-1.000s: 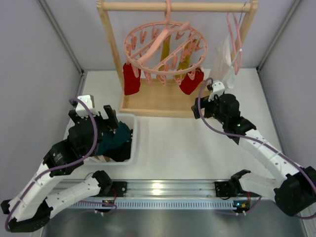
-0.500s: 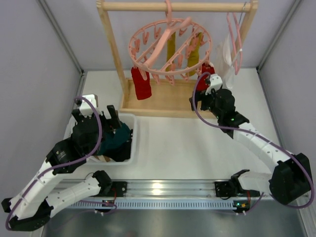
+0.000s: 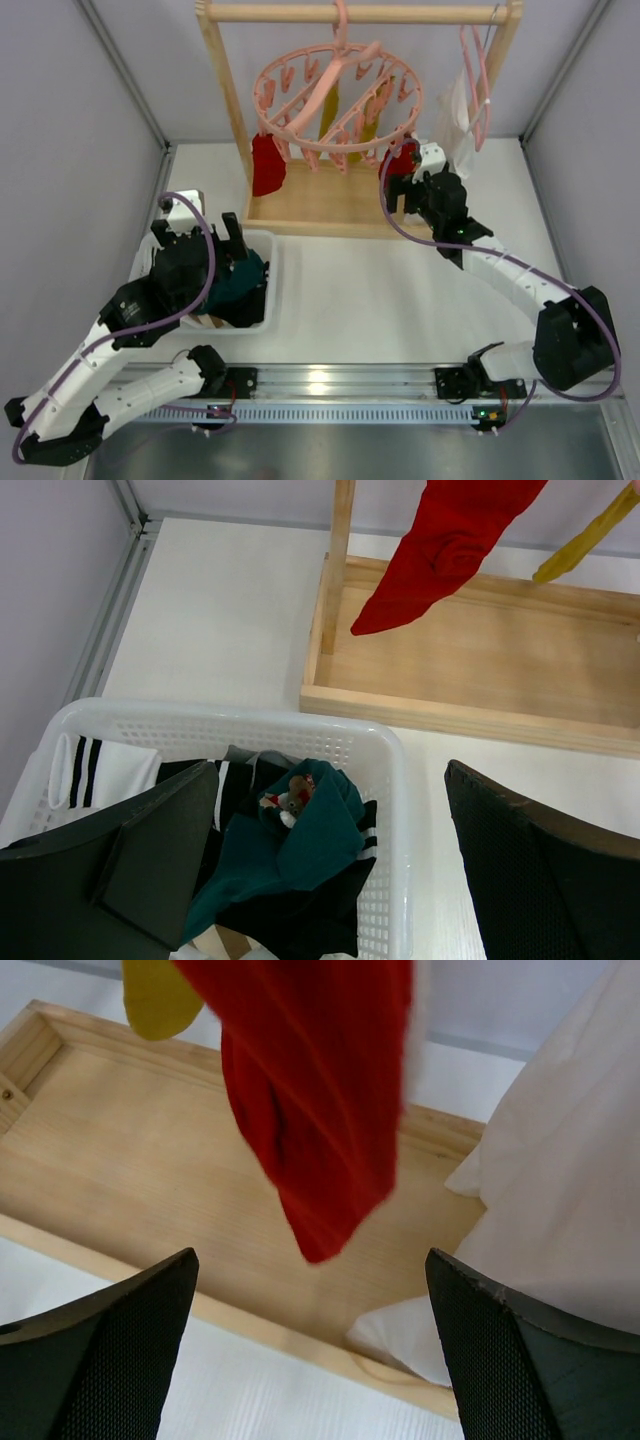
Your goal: Remove the socks clipped to the hanger
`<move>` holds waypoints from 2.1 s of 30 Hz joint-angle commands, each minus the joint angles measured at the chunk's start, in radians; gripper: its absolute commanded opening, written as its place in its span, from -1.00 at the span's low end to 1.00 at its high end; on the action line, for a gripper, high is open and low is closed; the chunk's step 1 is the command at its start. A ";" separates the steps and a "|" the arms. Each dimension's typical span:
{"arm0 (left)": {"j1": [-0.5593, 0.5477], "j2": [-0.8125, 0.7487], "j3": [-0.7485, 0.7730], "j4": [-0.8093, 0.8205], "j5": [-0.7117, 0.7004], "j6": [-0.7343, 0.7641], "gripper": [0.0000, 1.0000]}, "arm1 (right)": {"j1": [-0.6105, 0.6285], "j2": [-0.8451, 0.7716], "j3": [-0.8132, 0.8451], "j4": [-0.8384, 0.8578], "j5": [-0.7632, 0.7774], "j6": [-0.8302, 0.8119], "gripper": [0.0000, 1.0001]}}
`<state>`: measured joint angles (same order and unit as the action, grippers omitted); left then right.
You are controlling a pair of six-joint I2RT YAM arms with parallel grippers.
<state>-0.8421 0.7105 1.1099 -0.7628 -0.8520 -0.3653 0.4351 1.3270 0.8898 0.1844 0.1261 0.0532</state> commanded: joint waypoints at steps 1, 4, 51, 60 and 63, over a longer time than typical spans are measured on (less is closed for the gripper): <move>0.001 0.009 -0.002 0.031 0.007 0.002 0.97 | -0.024 0.040 0.063 0.140 0.001 -0.038 0.82; 0.001 0.017 -0.001 0.031 0.005 0.005 0.97 | -0.029 0.090 0.069 0.200 -0.055 -0.042 0.59; 0.001 0.023 0.021 0.030 0.034 -0.004 0.97 | -0.013 0.046 -0.063 0.280 0.113 0.039 0.66; 0.001 0.024 0.021 0.031 0.033 -0.001 0.97 | -0.045 0.083 -0.066 0.340 0.031 0.031 0.80; 0.001 0.026 0.021 0.030 0.033 -0.001 0.97 | -0.061 0.107 -0.051 0.360 -0.037 0.007 0.80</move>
<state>-0.8421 0.7395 1.1110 -0.7624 -0.8047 -0.3668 0.4007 1.4139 0.7876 0.4801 0.1650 0.0864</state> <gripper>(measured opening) 0.984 0.901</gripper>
